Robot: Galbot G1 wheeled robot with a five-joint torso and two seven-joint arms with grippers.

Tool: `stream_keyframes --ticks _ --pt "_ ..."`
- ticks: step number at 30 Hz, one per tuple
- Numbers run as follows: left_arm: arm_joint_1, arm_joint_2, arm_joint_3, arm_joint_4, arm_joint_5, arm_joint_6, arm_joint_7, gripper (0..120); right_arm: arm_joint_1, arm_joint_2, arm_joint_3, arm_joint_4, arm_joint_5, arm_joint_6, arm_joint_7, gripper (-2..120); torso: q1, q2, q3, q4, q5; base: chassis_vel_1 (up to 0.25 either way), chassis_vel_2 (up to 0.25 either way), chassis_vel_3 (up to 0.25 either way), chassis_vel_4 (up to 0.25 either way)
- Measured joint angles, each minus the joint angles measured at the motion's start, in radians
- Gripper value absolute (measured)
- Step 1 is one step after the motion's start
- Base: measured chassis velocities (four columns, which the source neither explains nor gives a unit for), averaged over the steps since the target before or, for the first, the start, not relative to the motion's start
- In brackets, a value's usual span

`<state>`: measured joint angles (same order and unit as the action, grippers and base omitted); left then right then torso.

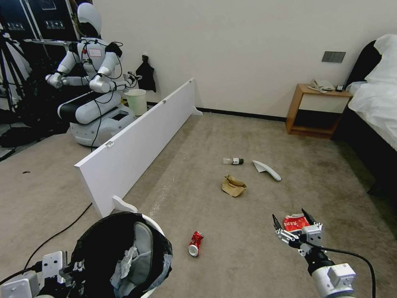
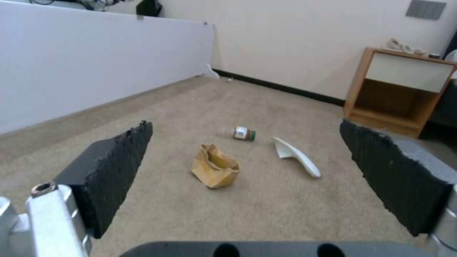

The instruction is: Pick up the trash bin, then pick up the garbage from the floor and place it into the trash bin.

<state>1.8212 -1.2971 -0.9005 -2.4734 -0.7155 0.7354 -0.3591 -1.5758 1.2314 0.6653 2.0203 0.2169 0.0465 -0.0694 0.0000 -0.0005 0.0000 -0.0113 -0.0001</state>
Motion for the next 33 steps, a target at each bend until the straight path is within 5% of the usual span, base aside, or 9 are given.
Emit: stream_keyframes --ticks 33 --pt "-0.001 0.002 0.000 -0.001 -0.002 0.000 0.003 3 0.005 0.003 0.003 0.007 0.036 -0.012 -0.025 100 0.000 0.000 0.000 0.0000 0.0000 0.000 0.000 0.000 0.000"
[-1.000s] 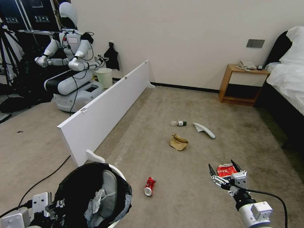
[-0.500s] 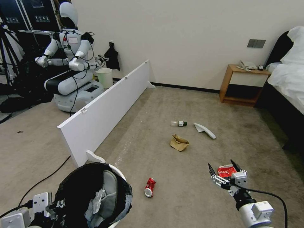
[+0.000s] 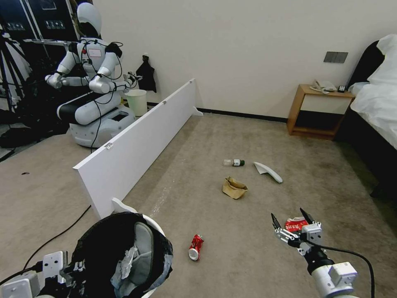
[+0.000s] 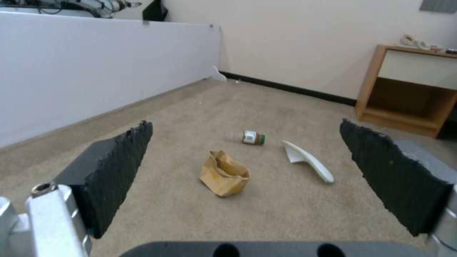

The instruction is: Pick up the trash bin, then pick up the garbage from the floor and place it into the trash bin.

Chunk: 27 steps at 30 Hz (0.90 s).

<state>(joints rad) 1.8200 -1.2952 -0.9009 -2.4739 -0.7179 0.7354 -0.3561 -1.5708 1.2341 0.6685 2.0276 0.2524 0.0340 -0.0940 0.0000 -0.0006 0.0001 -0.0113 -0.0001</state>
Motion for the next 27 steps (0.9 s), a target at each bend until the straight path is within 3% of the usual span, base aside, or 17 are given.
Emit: stream_keyframes --ticks 27 --pt "-0.005 0.000 -0.001 0.004 -0.002 0.000 0.001 3 0.008 0.003 -0.006 -0.004 0.019 -0.008 -0.015 100 0.000 0.000 0.000 0.0000 0.0000 0.000 0.000 0.000 0.000"
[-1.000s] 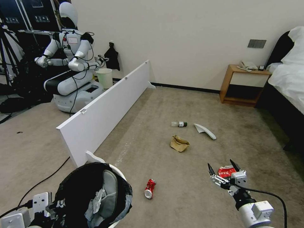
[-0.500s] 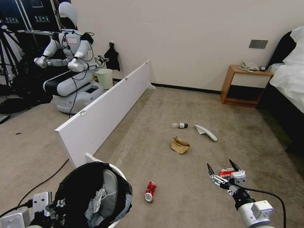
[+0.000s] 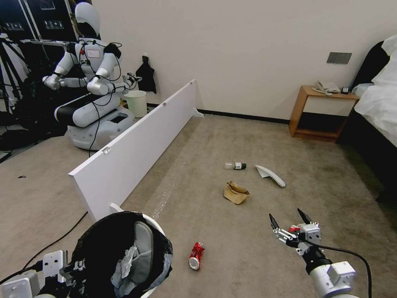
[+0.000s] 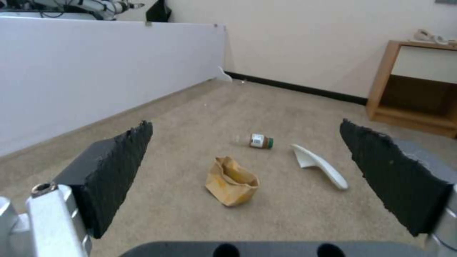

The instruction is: Pick up the trash bin, then pick up the garbage from the floor and place it into the trash bin.

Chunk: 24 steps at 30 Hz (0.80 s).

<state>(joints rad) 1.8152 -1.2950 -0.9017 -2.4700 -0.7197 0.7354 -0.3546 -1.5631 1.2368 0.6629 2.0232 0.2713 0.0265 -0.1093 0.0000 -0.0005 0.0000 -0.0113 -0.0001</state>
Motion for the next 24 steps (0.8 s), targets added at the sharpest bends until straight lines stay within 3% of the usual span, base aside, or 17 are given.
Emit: stream_keyframes --ticks 24 --pt "-0.001 -0.002 0.000 0.001 -0.001 0.000 0.001 3 0.003 0.001 -0.002 -0.002 0.008 -0.001 -0.010 100 0.000 0.000 0.000 -0.0001 0.0000 -0.005 0.007 0.009 -0.009"
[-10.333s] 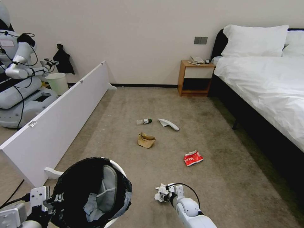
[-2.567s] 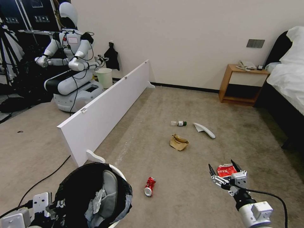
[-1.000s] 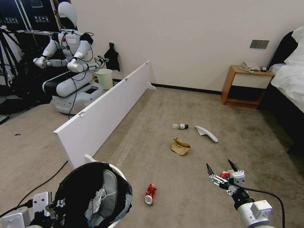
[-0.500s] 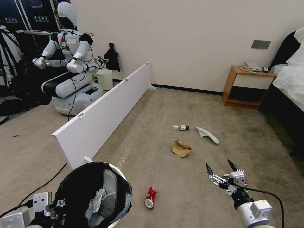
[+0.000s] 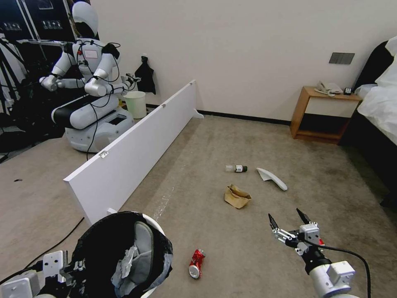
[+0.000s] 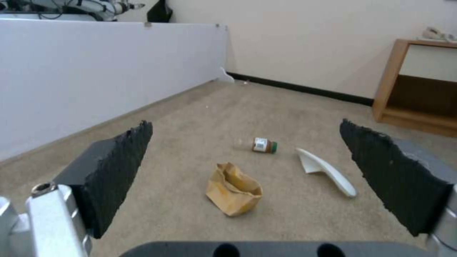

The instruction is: Pick up the trash bin, then pick up the garbage from the floor and place it into the trash bin.

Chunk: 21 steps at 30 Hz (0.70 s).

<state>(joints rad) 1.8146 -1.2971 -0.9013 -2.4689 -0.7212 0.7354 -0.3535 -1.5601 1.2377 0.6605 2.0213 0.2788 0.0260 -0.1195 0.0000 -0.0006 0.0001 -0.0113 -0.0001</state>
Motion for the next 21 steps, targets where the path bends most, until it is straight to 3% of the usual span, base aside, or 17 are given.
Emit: stream_keyframes --ticks 7,10,14,18,21 --pt "0.003 -0.004 -0.001 -0.001 -0.002 0.000 0.001 3 0.019 0.001 -0.014 -0.024 0.026 0.008 0.003 100 0.000 0.000 0.000 0.0000 0.0000 -0.005 0.006 0.016 -0.011" --pt "0.005 -0.003 -0.003 -0.003 -0.002 0.000 0.000 3 0.033 -0.011 -0.050 -0.019 0.105 -0.059 0.043 100 0.000 0.000 0.000 -0.0001 0.0000 0.000 0.000 0.000 0.000" --pt "0.017 -0.005 -0.012 -0.012 -0.003 0.000 0.006 3 0.079 -0.050 -0.177 -0.035 0.173 -0.189 0.202 100 0.000 0.000 0.000 0.0000 0.0000 0.000 0.000 0.000 0.000" --pt "0.030 -0.023 -0.013 -0.025 0.013 0.000 0.011 3 0.148 -0.024 -0.262 -0.075 0.218 -0.365 0.174 100 0.000 0.000 0.000 0.0001 0.0000 0.000 0.000 0.000 0.000" --pt "0.036 -0.035 -0.012 -0.030 0.022 0.000 0.011 3 0.183 -0.010 -0.318 -0.114 0.208 -0.405 0.173 100 0.000 0.000 0.000 0.0001 0.0000 0.000 0.000 0.000 0.000"
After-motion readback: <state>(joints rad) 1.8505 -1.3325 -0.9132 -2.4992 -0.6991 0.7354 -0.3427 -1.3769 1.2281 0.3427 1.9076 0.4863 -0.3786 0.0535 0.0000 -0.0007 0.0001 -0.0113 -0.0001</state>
